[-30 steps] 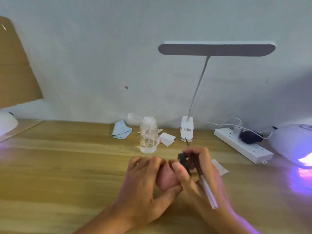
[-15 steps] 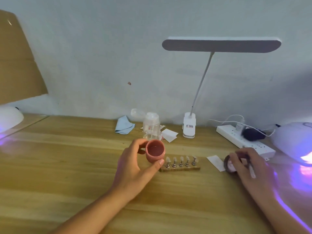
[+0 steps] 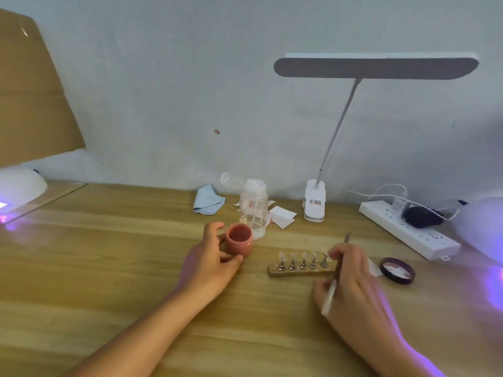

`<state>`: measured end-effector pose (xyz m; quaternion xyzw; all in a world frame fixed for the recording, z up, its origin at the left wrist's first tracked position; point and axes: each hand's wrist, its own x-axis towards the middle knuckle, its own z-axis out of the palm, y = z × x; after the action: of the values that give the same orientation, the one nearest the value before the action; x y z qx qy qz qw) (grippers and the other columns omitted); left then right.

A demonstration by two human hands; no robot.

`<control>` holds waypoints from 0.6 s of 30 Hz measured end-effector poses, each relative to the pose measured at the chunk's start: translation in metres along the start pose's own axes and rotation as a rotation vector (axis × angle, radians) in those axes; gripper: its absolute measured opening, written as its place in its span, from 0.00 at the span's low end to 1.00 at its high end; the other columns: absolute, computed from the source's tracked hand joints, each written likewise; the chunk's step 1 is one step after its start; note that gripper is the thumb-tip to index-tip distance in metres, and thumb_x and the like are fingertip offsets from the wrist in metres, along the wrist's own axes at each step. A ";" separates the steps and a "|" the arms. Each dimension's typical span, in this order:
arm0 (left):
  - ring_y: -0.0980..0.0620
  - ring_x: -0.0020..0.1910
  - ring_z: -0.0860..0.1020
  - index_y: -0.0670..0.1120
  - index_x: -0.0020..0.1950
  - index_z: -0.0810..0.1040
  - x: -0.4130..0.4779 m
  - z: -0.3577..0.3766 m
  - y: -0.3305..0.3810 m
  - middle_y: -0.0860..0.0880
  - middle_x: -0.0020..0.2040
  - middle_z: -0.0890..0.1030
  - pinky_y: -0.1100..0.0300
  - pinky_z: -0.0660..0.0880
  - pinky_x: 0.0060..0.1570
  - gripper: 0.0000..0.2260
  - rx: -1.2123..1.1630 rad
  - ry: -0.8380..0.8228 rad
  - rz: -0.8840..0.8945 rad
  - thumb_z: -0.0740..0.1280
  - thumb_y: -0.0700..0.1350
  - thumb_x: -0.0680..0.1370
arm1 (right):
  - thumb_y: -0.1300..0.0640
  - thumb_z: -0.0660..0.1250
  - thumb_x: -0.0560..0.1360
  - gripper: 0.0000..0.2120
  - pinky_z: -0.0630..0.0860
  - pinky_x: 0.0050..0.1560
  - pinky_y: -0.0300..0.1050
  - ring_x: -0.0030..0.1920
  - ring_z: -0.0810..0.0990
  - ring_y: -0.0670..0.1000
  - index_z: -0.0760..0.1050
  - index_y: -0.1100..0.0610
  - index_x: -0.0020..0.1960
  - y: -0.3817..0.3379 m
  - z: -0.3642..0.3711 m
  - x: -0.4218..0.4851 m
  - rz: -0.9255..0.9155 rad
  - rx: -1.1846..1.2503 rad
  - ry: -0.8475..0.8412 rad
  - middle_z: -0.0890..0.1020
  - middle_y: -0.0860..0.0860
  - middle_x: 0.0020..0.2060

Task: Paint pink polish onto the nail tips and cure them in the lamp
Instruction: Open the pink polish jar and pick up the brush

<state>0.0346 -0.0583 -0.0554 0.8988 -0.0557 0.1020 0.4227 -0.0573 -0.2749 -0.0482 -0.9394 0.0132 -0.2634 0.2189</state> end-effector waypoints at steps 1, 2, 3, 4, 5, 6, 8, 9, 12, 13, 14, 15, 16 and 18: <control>0.59 0.51 0.82 0.54 0.70 0.64 0.000 0.001 -0.001 0.57 0.64 0.79 0.59 0.75 0.56 0.29 0.005 -0.009 0.014 0.74 0.46 0.74 | 0.57 0.71 0.71 0.21 0.72 0.42 0.46 0.37 0.76 0.49 0.64 0.54 0.58 -0.001 0.002 -0.001 -0.022 -0.018 -0.017 0.72 0.49 0.45; 0.59 0.52 0.82 0.54 0.70 0.65 0.000 0.001 0.000 0.57 0.65 0.78 0.58 0.75 0.57 0.28 0.006 -0.010 0.025 0.73 0.46 0.74 | 0.57 0.72 0.71 0.22 0.73 0.43 0.45 0.37 0.77 0.49 0.64 0.54 0.59 0.000 0.002 -0.001 -0.025 -0.022 -0.026 0.72 0.49 0.45; 0.58 0.52 0.82 0.55 0.69 0.66 0.000 0.002 -0.001 0.57 0.65 0.78 0.58 0.75 0.57 0.26 0.001 -0.011 0.034 0.72 0.46 0.75 | 0.57 0.72 0.71 0.22 0.73 0.44 0.46 0.39 0.77 0.50 0.64 0.55 0.59 0.002 0.001 0.000 -0.015 -0.007 -0.031 0.73 0.50 0.46; 0.58 0.52 0.82 0.55 0.69 0.68 0.001 0.002 0.000 0.57 0.64 0.79 0.59 0.75 0.56 0.24 -0.007 -0.011 0.035 0.72 0.47 0.75 | 0.56 0.73 0.70 0.23 0.73 0.45 0.45 0.40 0.78 0.50 0.63 0.54 0.59 0.004 -0.001 0.000 -0.003 0.012 -0.032 0.74 0.50 0.46; 0.58 0.53 0.81 0.55 0.68 0.69 0.001 0.002 -0.001 0.57 0.62 0.79 0.59 0.75 0.55 0.24 -0.010 -0.010 0.031 0.72 0.48 0.75 | 0.56 0.73 0.70 0.24 0.72 0.45 0.44 0.41 0.78 0.49 0.62 0.53 0.59 0.006 -0.001 0.000 0.003 0.025 -0.036 0.74 0.50 0.47; 0.58 0.53 0.81 0.55 0.69 0.70 0.001 0.002 -0.001 0.57 0.60 0.80 0.59 0.75 0.54 0.24 -0.004 -0.009 0.019 0.72 0.49 0.74 | 0.55 0.73 0.70 0.25 0.71 0.45 0.42 0.42 0.77 0.48 0.61 0.51 0.58 0.007 -0.001 0.000 0.003 0.035 -0.044 0.74 0.50 0.47; 0.63 0.48 0.80 0.54 0.72 0.65 -0.002 0.002 -0.001 0.56 0.60 0.79 0.60 0.72 0.49 0.30 0.012 0.019 -0.006 0.74 0.52 0.73 | 0.54 0.74 0.70 0.27 0.68 0.44 0.40 0.43 0.77 0.46 0.58 0.48 0.57 0.010 0.001 0.002 0.003 0.045 -0.056 0.74 0.49 0.48; 0.67 0.42 0.79 0.53 0.74 0.61 -0.005 0.002 0.000 0.55 0.63 0.75 0.61 0.71 0.47 0.34 0.009 0.062 0.000 0.74 0.52 0.72 | 0.53 0.74 0.69 0.28 0.67 0.44 0.39 0.44 0.76 0.45 0.57 0.47 0.56 0.011 0.002 0.003 0.011 0.054 -0.061 0.73 0.49 0.49; 0.63 0.33 0.78 0.56 0.65 0.60 -0.019 0.003 0.010 0.59 0.59 0.67 0.65 0.68 0.36 0.30 -0.022 0.247 0.197 0.74 0.50 0.70 | 0.49 0.76 0.68 0.30 0.66 0.48 0.36 0.48 0.73 0.40 0.57 0.48 0.58 0.018 0.003 0.007 0.047 0.120 -0.103 0.73 0.47 0.53; 0.62 0.33 0.77 0.58 0.61 0.61 -0.023 0.003 0.015 0.61 0.56 0.69 0.66 0.68 0.34 0.25 -0.002 0.268 0.271 0.72 0.50 0.70 | 0.47 0.76 0.68 0.31 0.65 0.49 0.35 0.50 0.73 0.41 0.57 0.49 0.58 0.019 0.004 0.008 0.062 0.139 -0.125 0.72 0.47 0.54; 0.62 0.33 0.76 0.59 0.58 0.63 -0.027 0.004 0.021 0.63 0.53 0.73 0.65 0.69 0.34 0.21 0.029 0.237 0.309 0.70 0.51 0.71 | 0.46 0.76 0.67 0.32 0.66 0.49 0.35 0.50 0.73 0.42 0.57 0.49 0.59 0.020 0.004 0.008 0.068 0.145 -0.136 0.72 0.47 0.54; 0.63 0.35 0.75 0.60 0.58 0.63 -0.031 0.007 0.025 0.63 0.52 0.76 0.63 0.71 0.37 0.18 0.069 0.171 0.327 0.68 0.51 0.73 | 0.45 0.77 0.66 0.33 0.67 0.48 0.36 0.49 0.74 0.44 0.57 0.50 0.58 0.018 0.005 0.008 0.059 0.141 -0.124 0.72 0.47 0.52; 0.63 0.37 0.75 0.59 0.60 0.62 -0.033 0.012 0.028 0.63 0.54 0.77 0.62 0.71 0.41 0.18 0.120 0.082 0.332 0.66 0.51 0.74 | 0.45 0.77 0.65 0.34 0.68 0.47 0.37 0.47 0.75 0.46 0.57 0.49 0.58 0.016 0.007 0.007 0.035 0.134 -0.092 0.73 0.47 0.50; 0.59 0.41 0.77 0.57 0.64 0.58 -0.037 0.021 0.028 0.60 0.59 0.77 0.62 0.69 0.46 0.20 0.194 -0.093 0.325 0.64 0.50 0.77 | 0.46 0.79 0.63 0.35 0.67 0.44 0.33 0.45 0.75 0.43 0.57 0.49 0.57 0.009 0.010 0.002 -0.019 0.141 -0.052 0.73 0.47 0.47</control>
<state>-0.0033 -0.0920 -0.0562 0.9183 -0.2093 0.1321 0.3091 -0.0491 -0.2795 -0.0589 -0.9283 -0.0198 -0.2411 0.2825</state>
